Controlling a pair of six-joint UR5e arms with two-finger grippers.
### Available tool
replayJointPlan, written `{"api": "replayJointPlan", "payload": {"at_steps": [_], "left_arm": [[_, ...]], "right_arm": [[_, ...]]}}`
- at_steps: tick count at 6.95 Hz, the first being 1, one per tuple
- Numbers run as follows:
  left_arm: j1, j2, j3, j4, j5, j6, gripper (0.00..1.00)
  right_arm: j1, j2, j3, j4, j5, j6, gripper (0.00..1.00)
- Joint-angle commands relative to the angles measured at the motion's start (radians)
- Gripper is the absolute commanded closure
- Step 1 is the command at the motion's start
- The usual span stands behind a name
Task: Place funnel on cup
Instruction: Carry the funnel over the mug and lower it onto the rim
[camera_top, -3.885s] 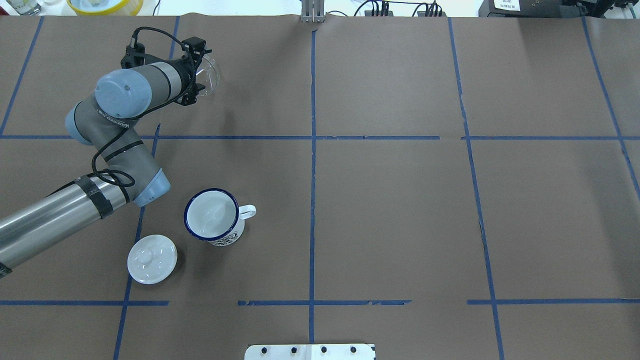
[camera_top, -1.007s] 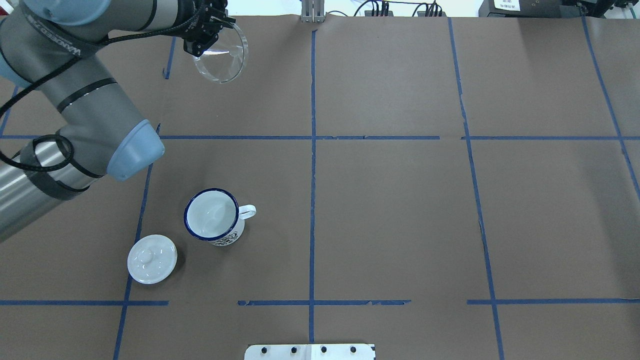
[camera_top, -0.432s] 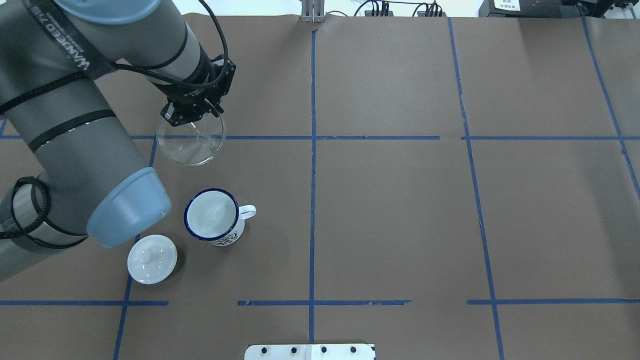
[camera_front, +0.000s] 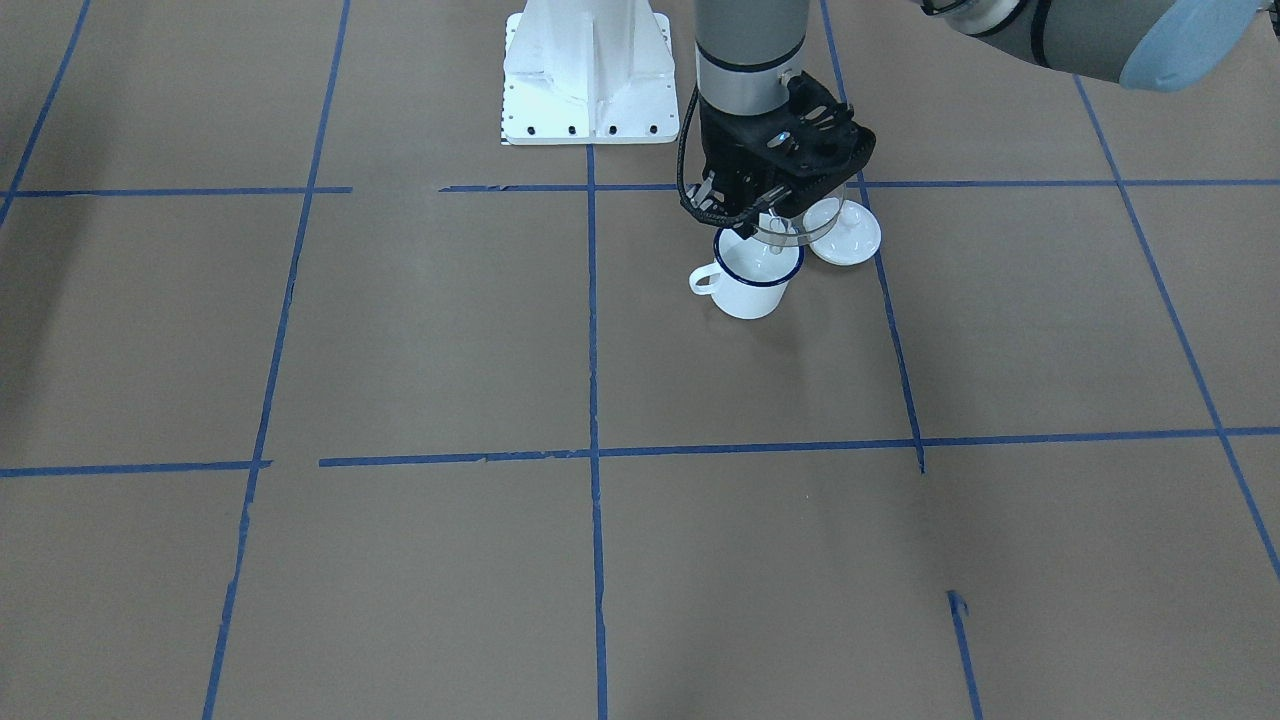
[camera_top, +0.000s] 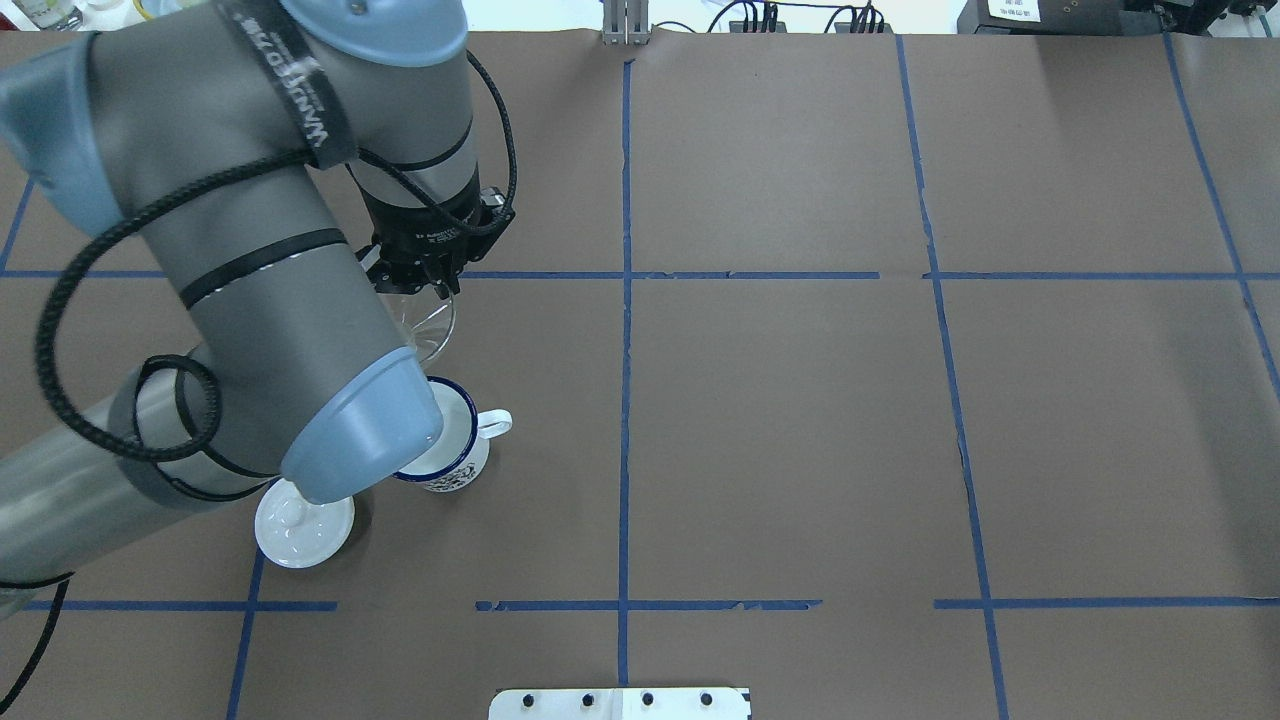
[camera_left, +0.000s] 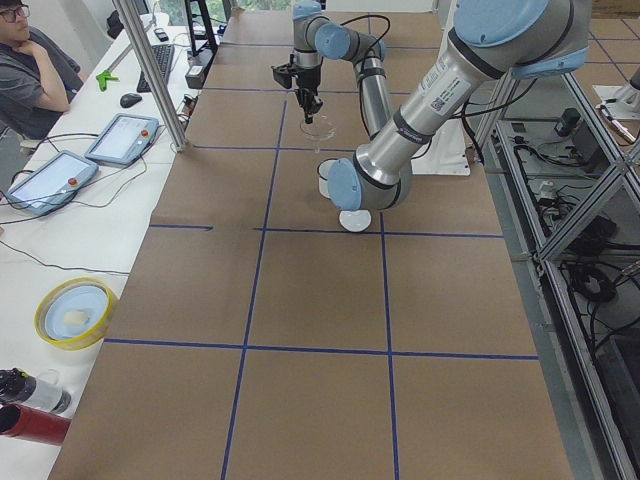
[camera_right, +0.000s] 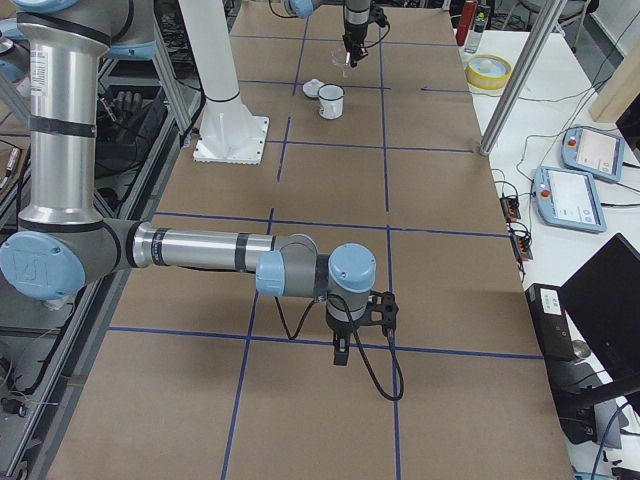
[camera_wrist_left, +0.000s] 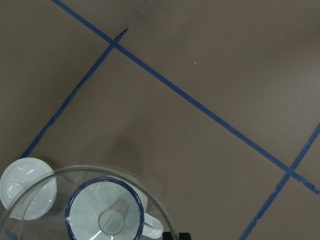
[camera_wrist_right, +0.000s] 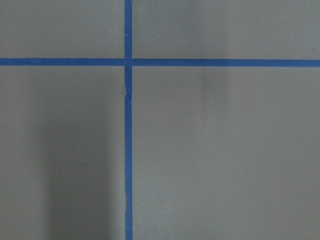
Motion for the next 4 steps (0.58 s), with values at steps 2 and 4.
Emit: {"api": "replayJointPlan", "payload": {"at_steps": [2,4], "left_arm": [[0.075,0.149,0.020,-0.209,0.001,0.070,1.00],[0.131,0.142,0.034,-0.216,-0.024,0.067,1.00]], "right_arm": [[0.000,0.000,0.000,0.000,0.000,0.000,0.00],[0.000,0.000,0.000,0.000,0.000,0.000,0.00]]}}
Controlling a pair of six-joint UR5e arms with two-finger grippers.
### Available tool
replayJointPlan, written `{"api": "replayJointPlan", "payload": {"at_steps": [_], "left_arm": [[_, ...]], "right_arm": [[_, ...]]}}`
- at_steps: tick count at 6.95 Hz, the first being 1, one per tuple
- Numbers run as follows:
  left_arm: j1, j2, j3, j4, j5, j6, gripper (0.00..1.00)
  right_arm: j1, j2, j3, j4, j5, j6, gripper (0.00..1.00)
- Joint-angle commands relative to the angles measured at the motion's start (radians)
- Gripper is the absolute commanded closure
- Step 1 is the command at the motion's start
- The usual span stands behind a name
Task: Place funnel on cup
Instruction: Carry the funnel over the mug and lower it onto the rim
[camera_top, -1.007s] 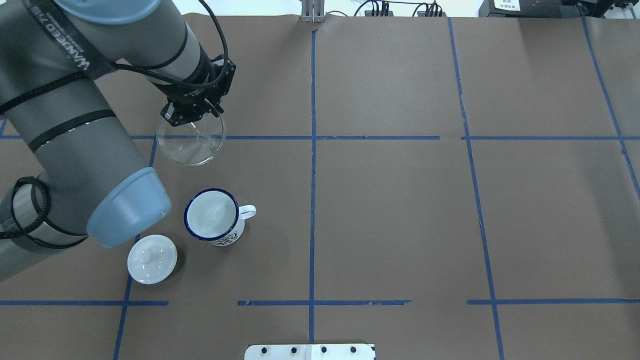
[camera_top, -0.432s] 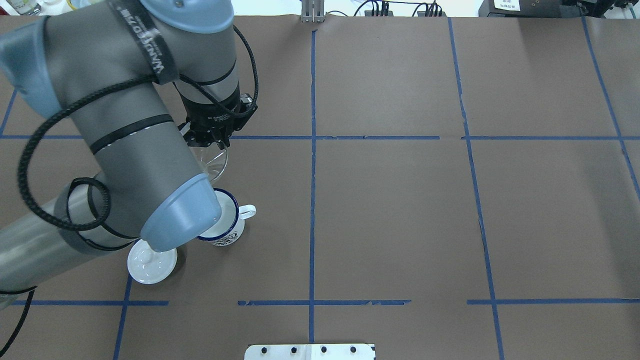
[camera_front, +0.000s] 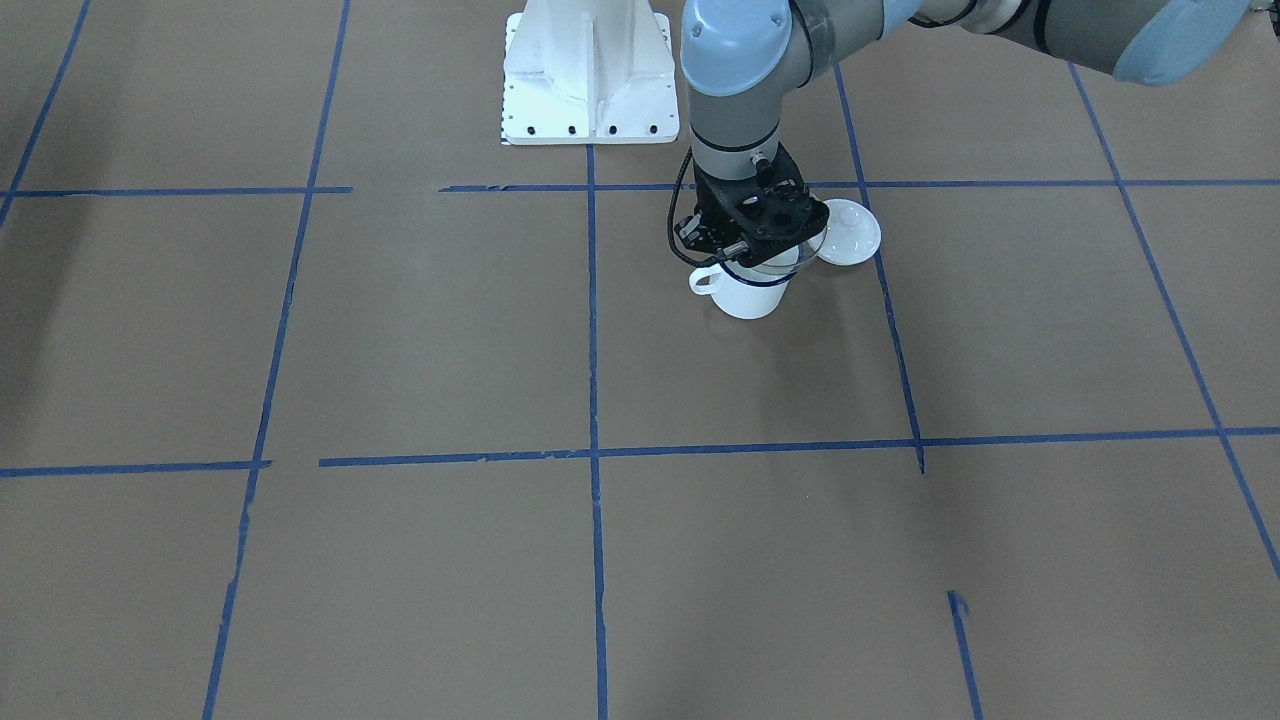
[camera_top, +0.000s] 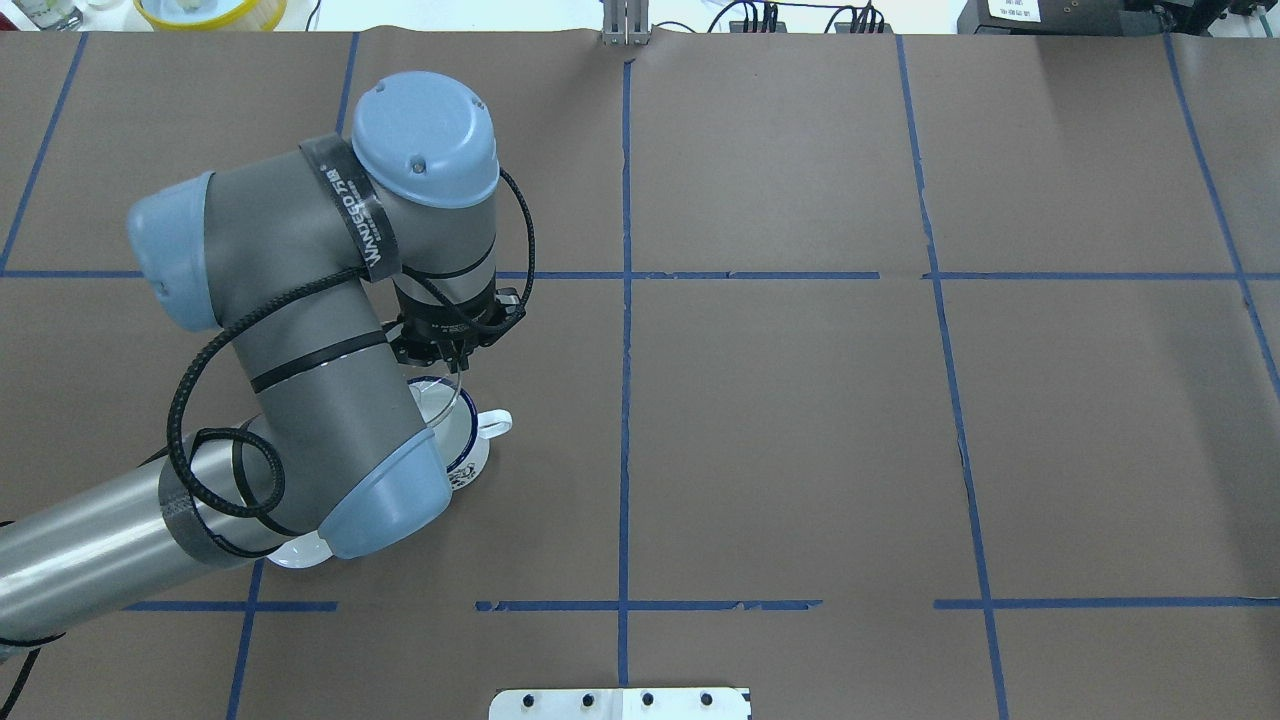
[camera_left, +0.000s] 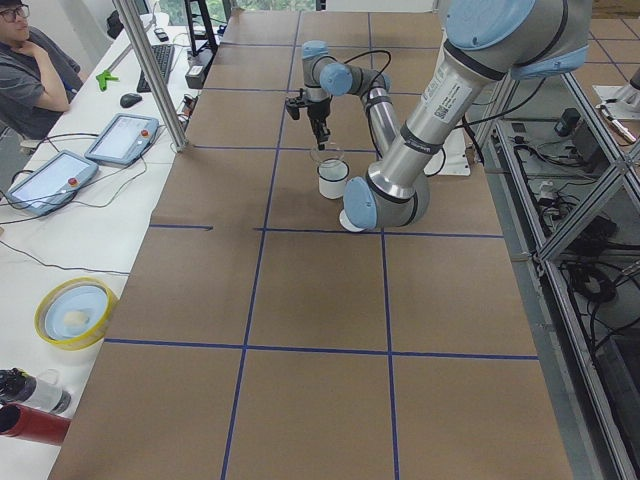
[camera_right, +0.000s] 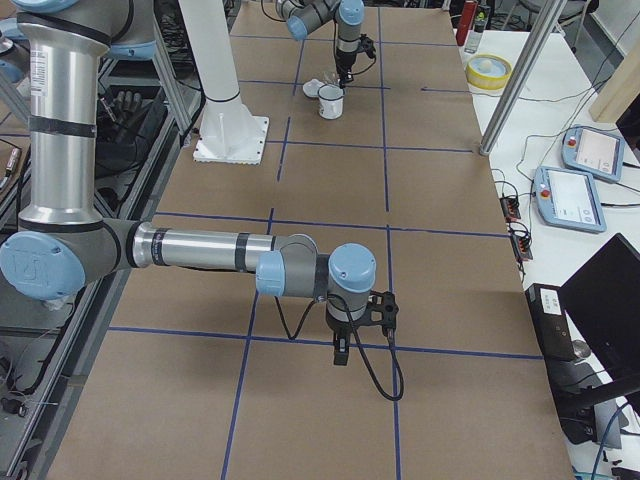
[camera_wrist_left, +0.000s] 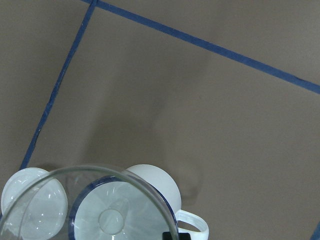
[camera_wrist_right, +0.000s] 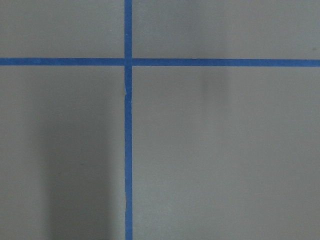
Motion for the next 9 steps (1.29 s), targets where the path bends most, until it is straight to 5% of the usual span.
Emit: {"api": "replayJointPlan", "payload": {"at_steps": [1,9], "left_arm": [[0.052,0.014,0.025,-0.074,-0.010,-0.007,1.00],[0.046,0.053,0.026,-0.106,0.002,0.025,1.00]], "right_arm": [[0.000,0.000,0.000,0.000,0.000,0.000,0.00],[0.000,0.000,0.000,0.000,0.000,0.000,0.00]]}}
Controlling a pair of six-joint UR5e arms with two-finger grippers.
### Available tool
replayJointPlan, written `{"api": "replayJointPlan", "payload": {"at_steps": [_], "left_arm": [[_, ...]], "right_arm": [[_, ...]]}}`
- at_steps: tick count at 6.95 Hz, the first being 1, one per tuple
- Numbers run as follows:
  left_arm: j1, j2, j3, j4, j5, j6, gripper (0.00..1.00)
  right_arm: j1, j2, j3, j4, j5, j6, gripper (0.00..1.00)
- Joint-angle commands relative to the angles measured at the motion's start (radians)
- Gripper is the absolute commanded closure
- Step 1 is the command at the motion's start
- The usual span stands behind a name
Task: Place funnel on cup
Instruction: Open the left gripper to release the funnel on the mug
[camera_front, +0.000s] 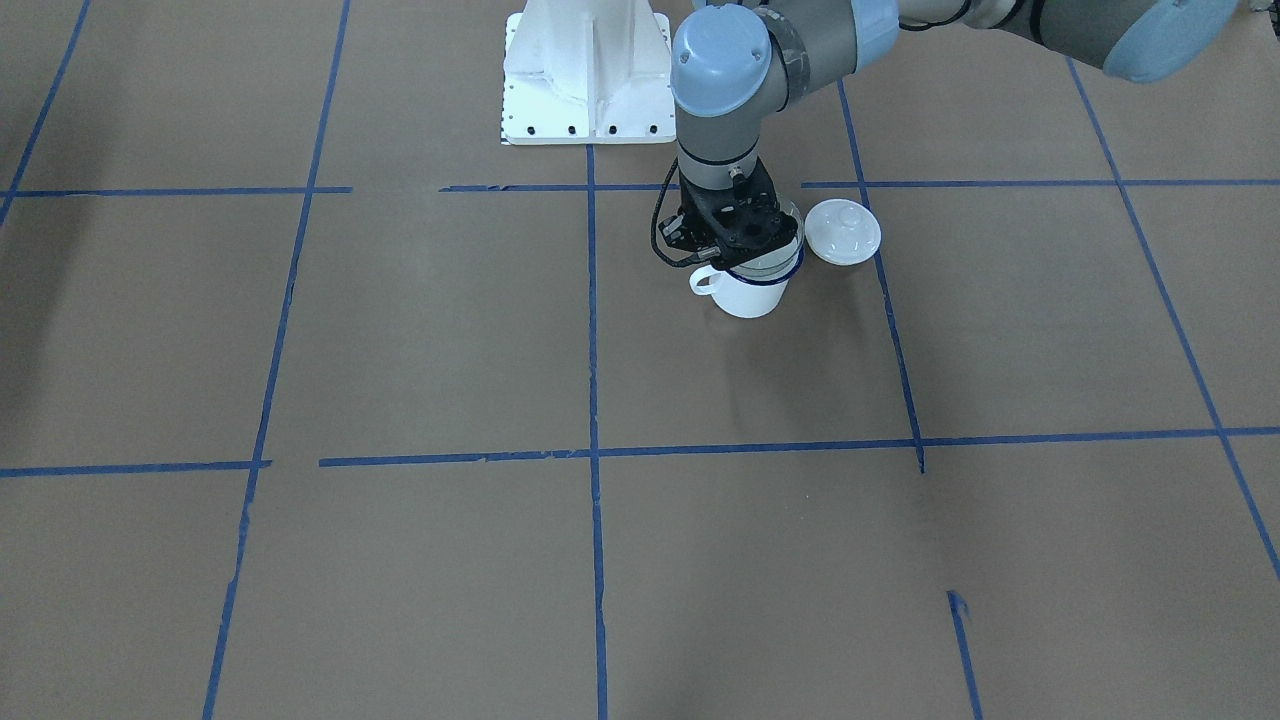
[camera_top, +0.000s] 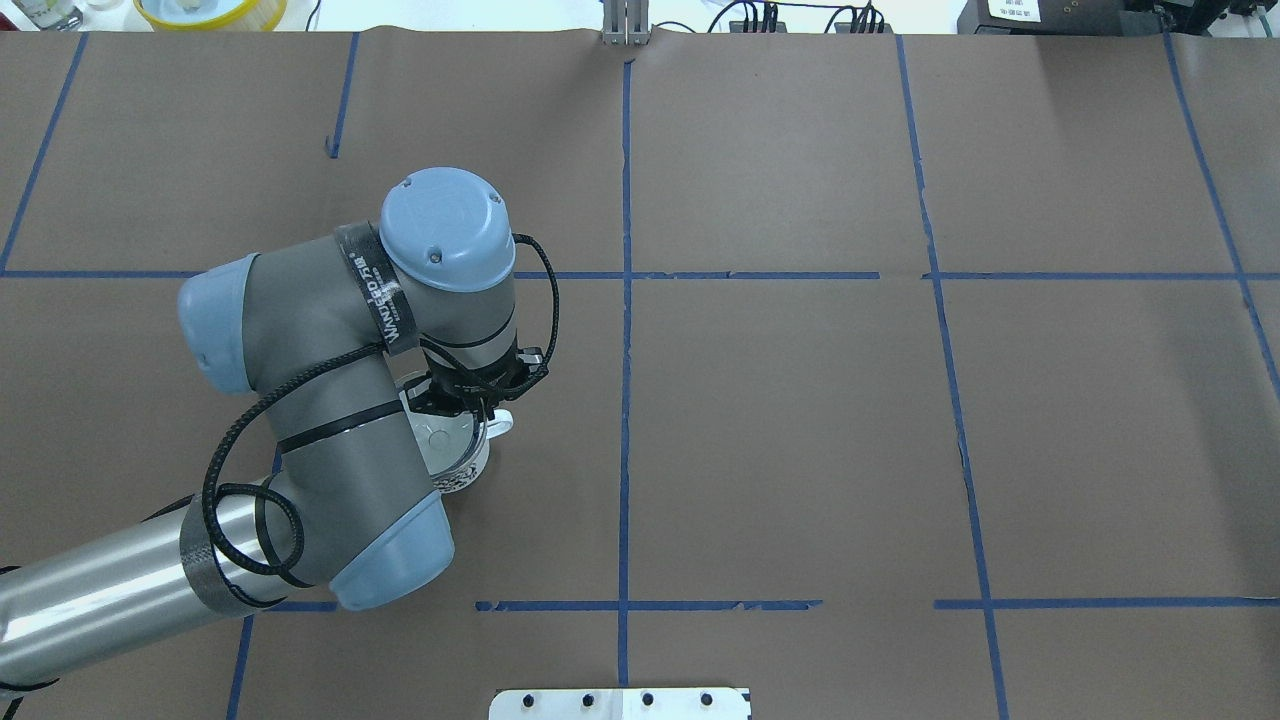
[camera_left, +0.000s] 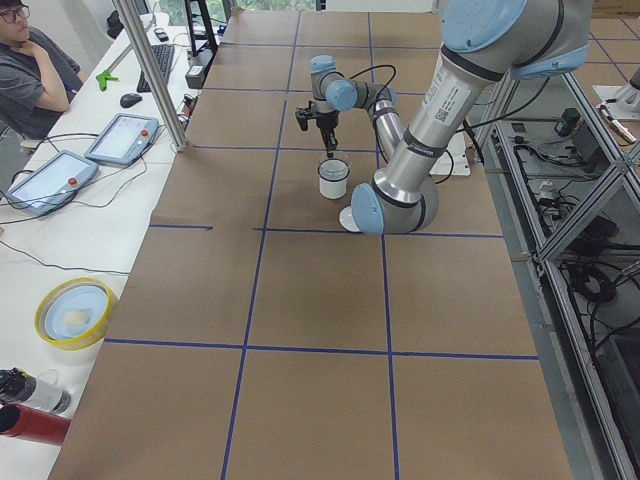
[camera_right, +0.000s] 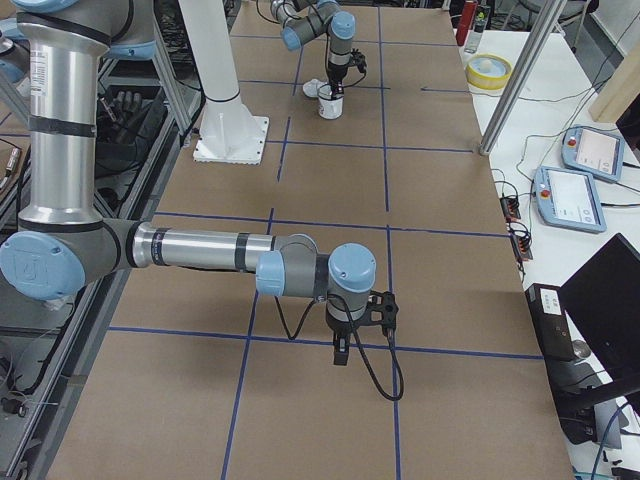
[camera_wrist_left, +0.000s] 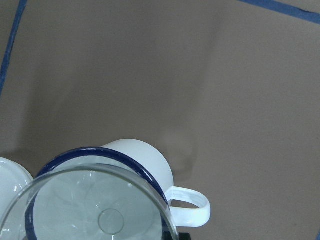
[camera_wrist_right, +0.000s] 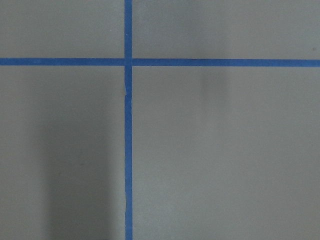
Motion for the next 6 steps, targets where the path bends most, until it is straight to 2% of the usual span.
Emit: {"api": "replayJointPlan", "payload": {"at_steps": [1,2,3,4,5,6], "left_arm": [[-0.001,0.010,-0.001,-0.001,-0.002,0.008,1.00],[-0.001,0.010,-0.001,-0.013,-0.002,0.007,0.81],[-0.001,0.013,-0.001,-0.015,-0.002,0.005,0.13],[-0.002,0.014,-0.005,-0.015,-0.005,0.001,0.00],[-0.040,0.018,-0.062,-0.015,-0.002,0.022,0.00],[-0.106,0.097,-0.213,-0.024,-0.008,0.157,0.00]], "right_arm": [[0.000,0.000,0.000,0.000,0.000,0.000,0.00],[0.000,0.000,0.000,0.000,0.000,0.000,0.00],[0.000,0.000,0.000,0.000,0.000,0.000,0.00],[0.000,0.000,0.000,0.000,0.000,0.000,0.00],[0.000,0.000,0.000,0.000,0.000,0.000,0.00],[0.000,0.000,-0.001,0.000,0.000,0.000,0.00]]}}
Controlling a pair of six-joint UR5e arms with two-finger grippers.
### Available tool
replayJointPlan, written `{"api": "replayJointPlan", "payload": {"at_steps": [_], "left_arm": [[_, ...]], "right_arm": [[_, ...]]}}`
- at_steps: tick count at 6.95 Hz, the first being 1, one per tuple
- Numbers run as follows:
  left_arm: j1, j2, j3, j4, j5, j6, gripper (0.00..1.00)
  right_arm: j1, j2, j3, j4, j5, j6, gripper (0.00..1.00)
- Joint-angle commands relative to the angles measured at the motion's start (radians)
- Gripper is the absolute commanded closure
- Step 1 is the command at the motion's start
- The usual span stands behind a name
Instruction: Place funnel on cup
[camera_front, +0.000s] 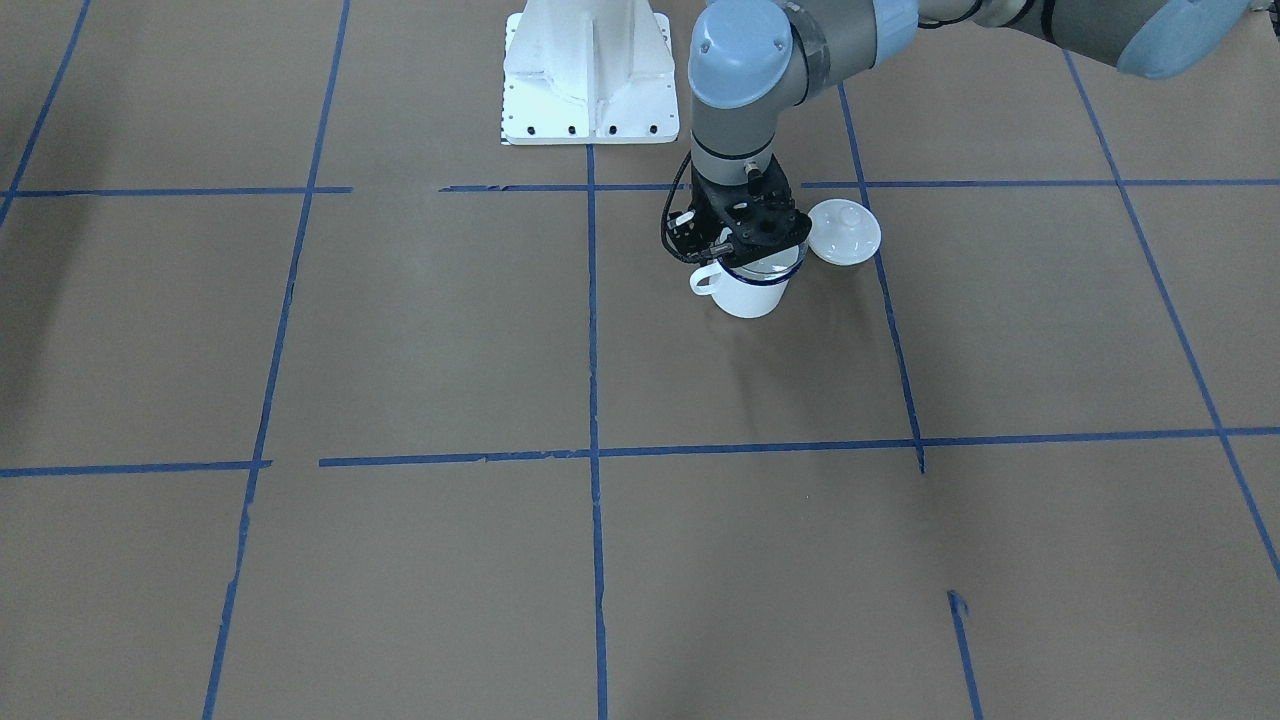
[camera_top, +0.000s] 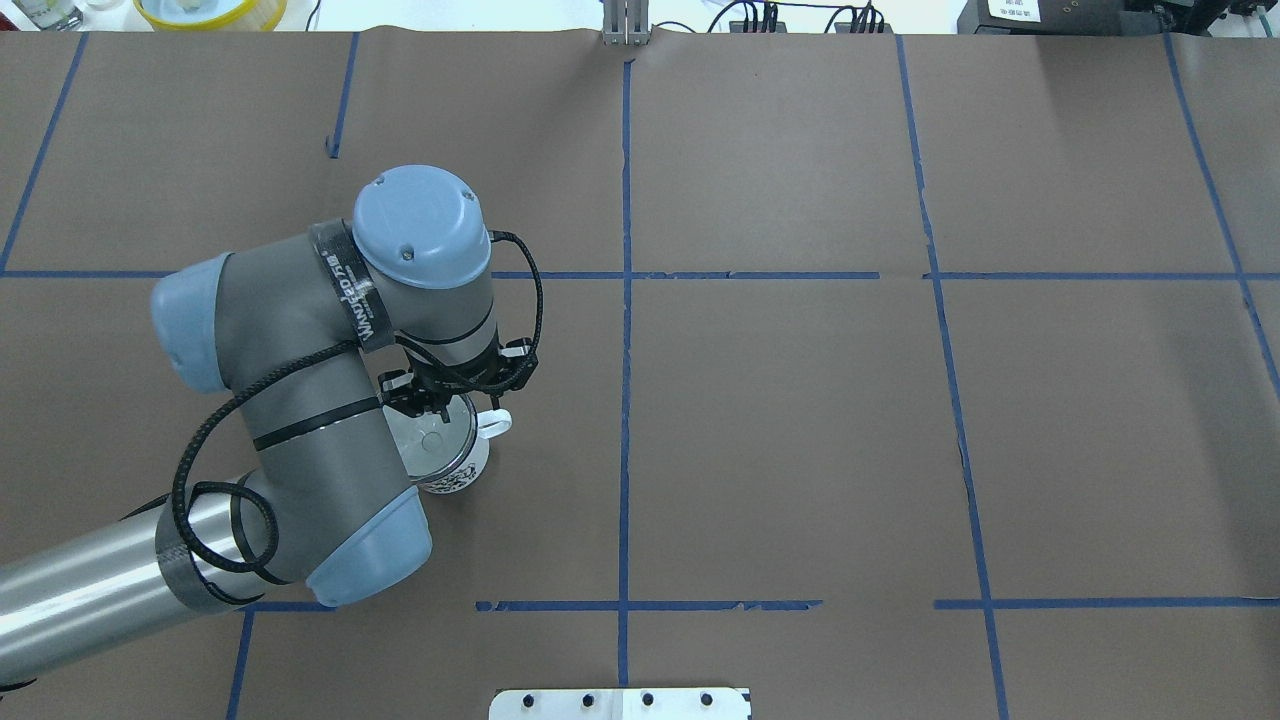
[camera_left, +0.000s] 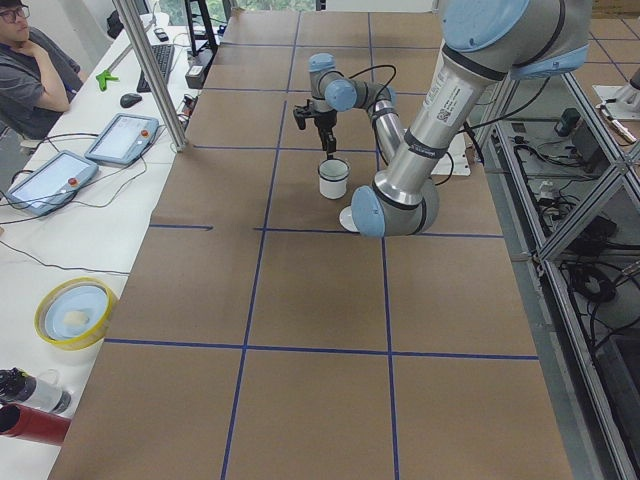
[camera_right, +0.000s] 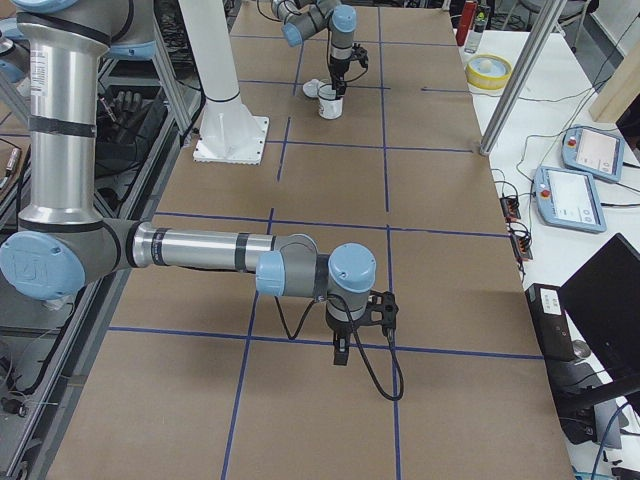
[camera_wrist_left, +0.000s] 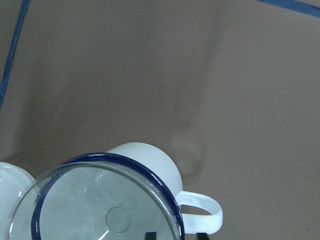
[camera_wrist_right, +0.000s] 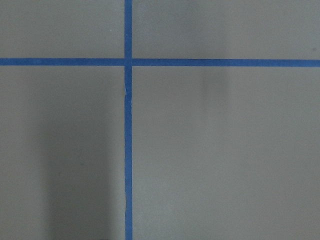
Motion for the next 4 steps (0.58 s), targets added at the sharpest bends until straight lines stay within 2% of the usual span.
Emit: {"api": "replayJointPlan", "payload": {"at_steps": [1,2,4], "left_arm": [[-0.161,0.149,-0.203,-0.077,-0.016,0.240,0.00],[-0.291,0.235,-0.202,-0.158,-0.121,0.410,0.00],[-0.560,0.406,-0.179,-0.179,-0.208,0.872,0.00]], "right_arm": [[0.000,0.000,0.000,0.000,0.000,0.000,0.00],[0.000,0.000,0.000,0.000,0.000,0.000,0.00],[0.000,0.000,0.000,0.000,0.000,0.000,0.00]]}}
